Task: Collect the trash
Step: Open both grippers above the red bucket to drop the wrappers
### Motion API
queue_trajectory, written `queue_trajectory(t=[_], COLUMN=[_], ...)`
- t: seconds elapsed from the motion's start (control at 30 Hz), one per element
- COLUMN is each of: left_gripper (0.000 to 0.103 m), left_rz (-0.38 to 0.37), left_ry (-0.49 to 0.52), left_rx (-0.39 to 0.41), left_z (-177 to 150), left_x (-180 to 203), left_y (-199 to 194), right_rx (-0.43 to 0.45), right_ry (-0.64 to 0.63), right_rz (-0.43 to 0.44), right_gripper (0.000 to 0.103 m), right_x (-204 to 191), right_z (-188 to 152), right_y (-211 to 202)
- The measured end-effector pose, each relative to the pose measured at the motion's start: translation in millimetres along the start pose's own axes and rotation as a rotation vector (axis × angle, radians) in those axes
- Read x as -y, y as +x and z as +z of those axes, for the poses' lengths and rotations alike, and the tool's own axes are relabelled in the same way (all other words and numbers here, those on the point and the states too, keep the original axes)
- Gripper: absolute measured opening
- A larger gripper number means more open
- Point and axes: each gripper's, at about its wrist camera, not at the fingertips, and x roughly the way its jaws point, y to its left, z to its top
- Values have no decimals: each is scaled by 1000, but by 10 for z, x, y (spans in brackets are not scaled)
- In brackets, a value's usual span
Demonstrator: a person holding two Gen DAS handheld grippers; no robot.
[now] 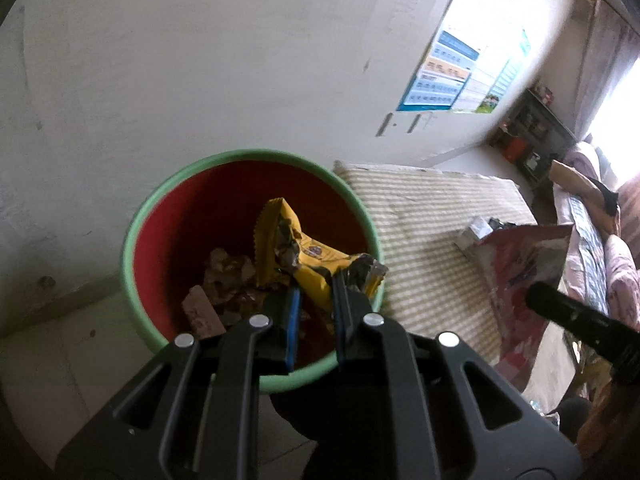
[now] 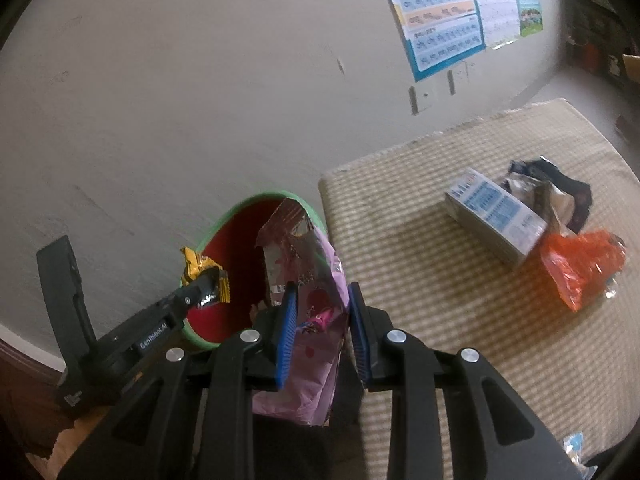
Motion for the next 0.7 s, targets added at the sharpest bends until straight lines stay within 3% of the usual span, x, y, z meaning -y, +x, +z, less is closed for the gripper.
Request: queue_trajectory(t=[0.5,0.57,0.6,0.63,0.7], left_gripper=[13,13,13,13,13], left_rz=[65,69,69,70,73], left_ry=[-74,-81,-83,-84,-85], left_rx=[-2,-4,-3,-2,-2], left_z=[41,45,49,46,66], left_x=[-429,-462,-473,-490,-486], left_y=[37,28,26,17,42], right_rx=[25,45,43,34,-14], right_ry=[-98,-125,-135,-141,-131], right_rz=[72,41,15,-19,-94], right_gripper=[26,34,50,56,56], right_x=[-517,-507,-470,-408,-192], right_z=[512,520,500,466,362], right_y=[421,433,452,481,582])
